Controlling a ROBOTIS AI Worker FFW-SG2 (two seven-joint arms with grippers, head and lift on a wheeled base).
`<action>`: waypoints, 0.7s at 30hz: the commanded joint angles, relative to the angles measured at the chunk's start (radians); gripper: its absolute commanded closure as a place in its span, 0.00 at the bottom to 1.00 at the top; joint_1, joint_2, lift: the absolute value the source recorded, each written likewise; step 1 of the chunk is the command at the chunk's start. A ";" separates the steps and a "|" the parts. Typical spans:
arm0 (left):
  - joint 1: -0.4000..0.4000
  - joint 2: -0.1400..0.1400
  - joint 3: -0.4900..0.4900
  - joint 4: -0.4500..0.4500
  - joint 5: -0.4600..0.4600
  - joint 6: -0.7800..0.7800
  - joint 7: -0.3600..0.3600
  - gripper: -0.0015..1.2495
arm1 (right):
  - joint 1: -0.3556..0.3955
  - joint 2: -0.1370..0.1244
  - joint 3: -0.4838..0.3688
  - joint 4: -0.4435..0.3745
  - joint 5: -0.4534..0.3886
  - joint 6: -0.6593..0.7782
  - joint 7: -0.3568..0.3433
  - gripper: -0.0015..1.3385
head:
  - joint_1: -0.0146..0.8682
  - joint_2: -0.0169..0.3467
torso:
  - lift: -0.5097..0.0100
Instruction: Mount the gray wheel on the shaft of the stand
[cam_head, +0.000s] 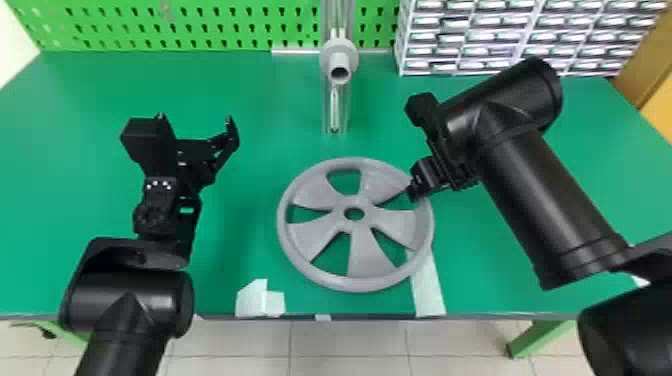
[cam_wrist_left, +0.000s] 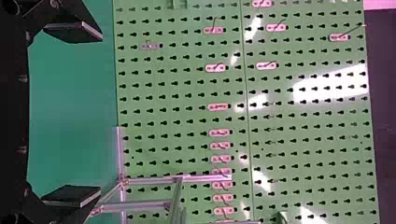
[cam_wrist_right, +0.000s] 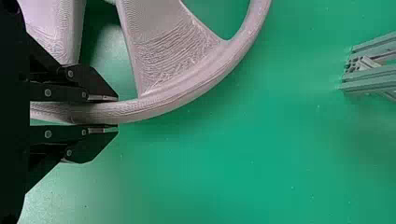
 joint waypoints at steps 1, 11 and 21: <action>0.000 0.000 0.000 0.000 -0.001 0.002 0.000 0.10 | 0.012 -0.002 -0.007 -0.034 0.000 0.001 0.000 0.86 | 1.00 0.19 | 0.79; 0.000 0.000 0.001 -0.003 0.004 0.009 0.005 0.11 | 0.079 -0.016 -0.034 -0.202 -0.008 0.010 0.000 0.86 | 1.00 0.19 | 0.79; 0.000 0.000 0.001 -0.005 0.004 0.016 0.014 0.11 | 0.139 -0.027 -0.060 -0.304 -0.003 -0.025 -0.002 0.86 | 1.00 0.19 | 0.79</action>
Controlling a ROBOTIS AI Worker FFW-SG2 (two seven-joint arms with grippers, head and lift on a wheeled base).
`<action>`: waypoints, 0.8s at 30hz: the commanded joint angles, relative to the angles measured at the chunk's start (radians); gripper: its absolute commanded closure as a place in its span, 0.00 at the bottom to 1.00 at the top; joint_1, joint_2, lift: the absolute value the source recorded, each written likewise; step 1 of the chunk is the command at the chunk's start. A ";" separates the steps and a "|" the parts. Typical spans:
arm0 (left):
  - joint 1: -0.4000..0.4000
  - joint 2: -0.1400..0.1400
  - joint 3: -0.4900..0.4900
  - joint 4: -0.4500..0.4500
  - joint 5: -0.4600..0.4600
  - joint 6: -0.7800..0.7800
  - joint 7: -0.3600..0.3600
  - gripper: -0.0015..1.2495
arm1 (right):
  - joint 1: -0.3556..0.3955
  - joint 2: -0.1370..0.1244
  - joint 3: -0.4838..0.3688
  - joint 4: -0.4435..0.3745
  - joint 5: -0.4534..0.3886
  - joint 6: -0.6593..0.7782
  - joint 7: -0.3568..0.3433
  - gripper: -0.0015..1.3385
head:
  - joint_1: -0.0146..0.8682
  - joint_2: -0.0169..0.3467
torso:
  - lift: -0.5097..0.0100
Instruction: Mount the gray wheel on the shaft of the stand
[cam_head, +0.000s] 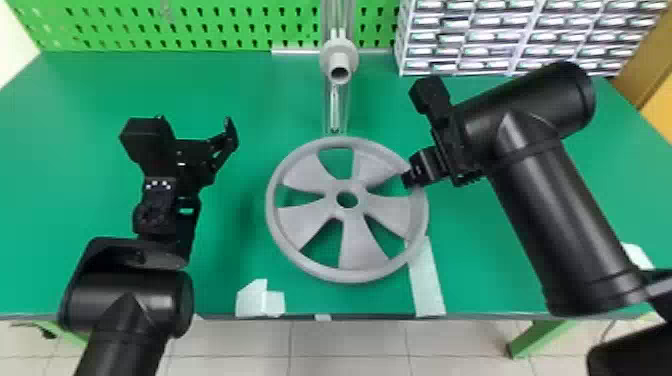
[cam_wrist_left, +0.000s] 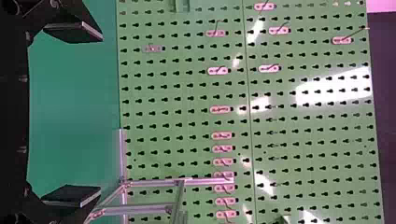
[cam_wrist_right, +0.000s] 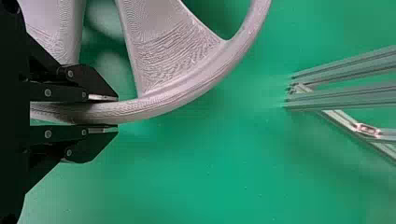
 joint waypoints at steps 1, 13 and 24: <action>-0.001 0.000 0.000 -0.002 0.000 0.003 0.002 0.11 | 0.029 -0.005 -0.008 -0.041 0.002 -0.022 0.000 0.86 | 1.00 0.19 | 0.79; 0.000 0.000 0.003 -0.009 0.011 0.020 0.005 0.11 | 0.104 -0.016 -0.044 -0.090 -0.021 -0.166 0.000 0.86 | 1.00 0.19 | 0.79; 0.019 0.000 0.023 -0.040 0.015 0.040 0.025 0.11 | 0.187 -0.027 -0.064 -0.172 -0.056 -0.264 -0.057 0.87 | 1.00 0.19 | 0.79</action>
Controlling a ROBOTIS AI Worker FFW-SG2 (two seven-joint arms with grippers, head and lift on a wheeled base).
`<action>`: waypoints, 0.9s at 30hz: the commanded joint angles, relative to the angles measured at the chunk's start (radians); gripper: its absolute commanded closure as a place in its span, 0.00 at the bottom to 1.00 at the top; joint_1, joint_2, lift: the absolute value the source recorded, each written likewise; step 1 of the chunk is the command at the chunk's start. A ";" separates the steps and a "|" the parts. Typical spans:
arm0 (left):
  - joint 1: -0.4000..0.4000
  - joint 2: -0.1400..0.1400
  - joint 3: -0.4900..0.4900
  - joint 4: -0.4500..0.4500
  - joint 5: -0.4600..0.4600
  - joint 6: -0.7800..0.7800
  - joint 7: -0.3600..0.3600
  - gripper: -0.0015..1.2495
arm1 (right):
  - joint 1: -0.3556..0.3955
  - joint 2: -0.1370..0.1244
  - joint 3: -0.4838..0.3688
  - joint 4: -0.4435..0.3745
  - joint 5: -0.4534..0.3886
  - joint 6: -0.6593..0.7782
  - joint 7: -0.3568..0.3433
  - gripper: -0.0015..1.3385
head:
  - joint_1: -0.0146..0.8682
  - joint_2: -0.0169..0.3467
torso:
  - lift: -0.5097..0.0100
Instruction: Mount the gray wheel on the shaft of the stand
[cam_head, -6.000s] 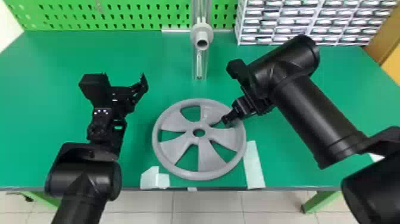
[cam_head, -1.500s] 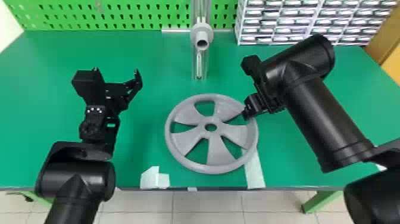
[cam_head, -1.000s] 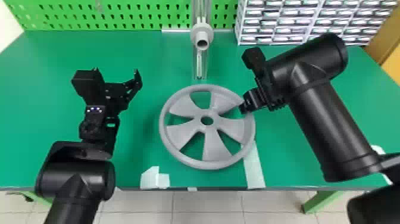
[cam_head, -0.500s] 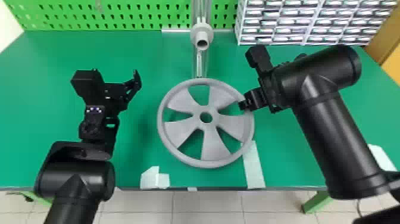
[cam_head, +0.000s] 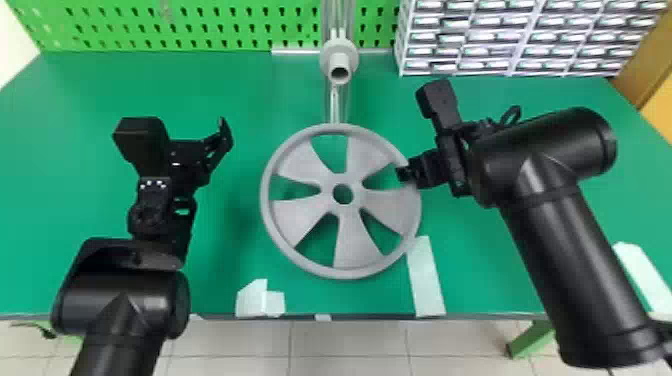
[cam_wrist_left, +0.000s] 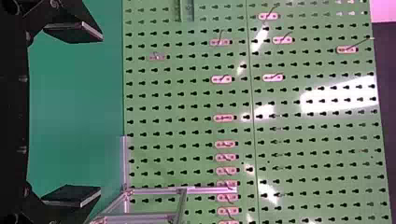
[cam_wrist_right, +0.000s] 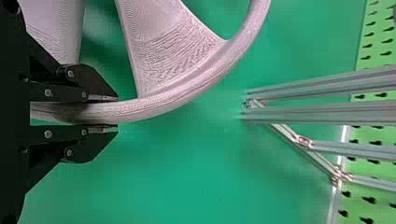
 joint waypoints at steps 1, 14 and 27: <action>0.004 0.000 0.011 -0.004 0.006 0.000 0.003 0.11 | 0.042 -0.007 -0.003 -0.060 -0.016 -0.013 -0.026 0.87 | 1.00 0.19 | 0.79; 0.004 0.000 0.012 -0.005 0.009 0.000 0.014 0.11 | 0.194 -0.031 -0.055 -0.196 -0.096 -0.172 -0.112 0.87 | 1.00 0.19 | 0.79; 0.005 0.000 0.015 -0.005 0.014 0.003 0.018 0.11 | 0.303 -0.043 -0.087 -0.223 -0.125 -0.419 -0.136 0.87 | 1.00 0.19 | 0.79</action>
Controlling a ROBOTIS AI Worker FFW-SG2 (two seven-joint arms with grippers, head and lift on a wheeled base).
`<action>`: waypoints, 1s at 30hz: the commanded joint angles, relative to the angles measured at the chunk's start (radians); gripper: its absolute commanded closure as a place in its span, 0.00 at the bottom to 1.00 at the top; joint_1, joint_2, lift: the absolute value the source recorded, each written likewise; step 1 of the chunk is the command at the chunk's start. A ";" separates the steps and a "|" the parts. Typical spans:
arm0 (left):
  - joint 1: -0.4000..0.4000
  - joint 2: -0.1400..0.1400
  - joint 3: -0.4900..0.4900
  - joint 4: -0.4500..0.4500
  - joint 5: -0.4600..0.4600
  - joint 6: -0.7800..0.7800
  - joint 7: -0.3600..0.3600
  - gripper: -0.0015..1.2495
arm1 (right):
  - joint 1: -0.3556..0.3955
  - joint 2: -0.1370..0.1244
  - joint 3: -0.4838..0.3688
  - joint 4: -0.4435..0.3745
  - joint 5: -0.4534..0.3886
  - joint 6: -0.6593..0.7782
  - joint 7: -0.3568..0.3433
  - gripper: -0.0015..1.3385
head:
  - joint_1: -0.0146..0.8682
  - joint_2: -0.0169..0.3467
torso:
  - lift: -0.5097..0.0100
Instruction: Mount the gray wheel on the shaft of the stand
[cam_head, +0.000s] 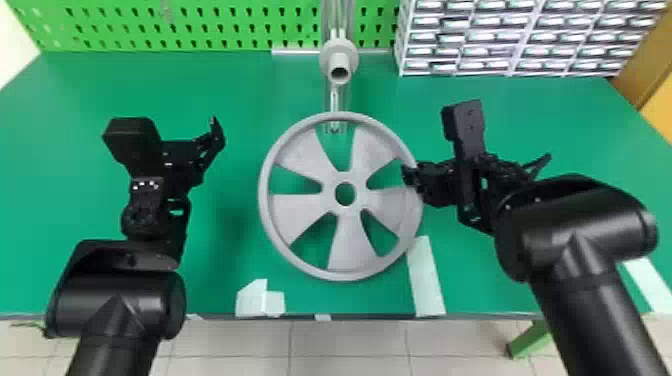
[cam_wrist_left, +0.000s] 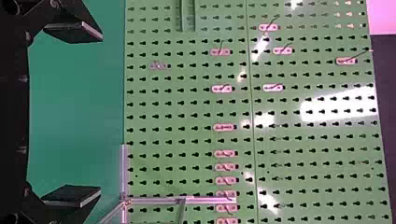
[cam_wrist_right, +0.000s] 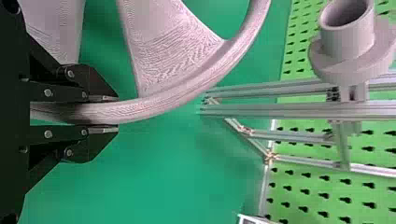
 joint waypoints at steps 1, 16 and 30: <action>0.000 0.000 0.000 0.000 0.001 0.001 0.002 0.11 | 0.040 -0.006 -0.008 -0.003 -0.010 -0.108 -0.009 0.88 | 1.00 0.19 | 0.79; 0.003 0.000 -0.003 0.000 0.007 0.006 0.008 0.11 | 0.128 -0.009 -0.015 -0.003 -0.016 -0.416 -0.059 0.87 | 1.00 0.19 | 0.79; 0.015 0.000 -0.006 -0.011 0.004 0.015 0.031 0.11 | 0.172 -0.003 -0.018 0.006 -0.013 -0.618 -0.113 0.87 | 1.00 0.19 | 0.79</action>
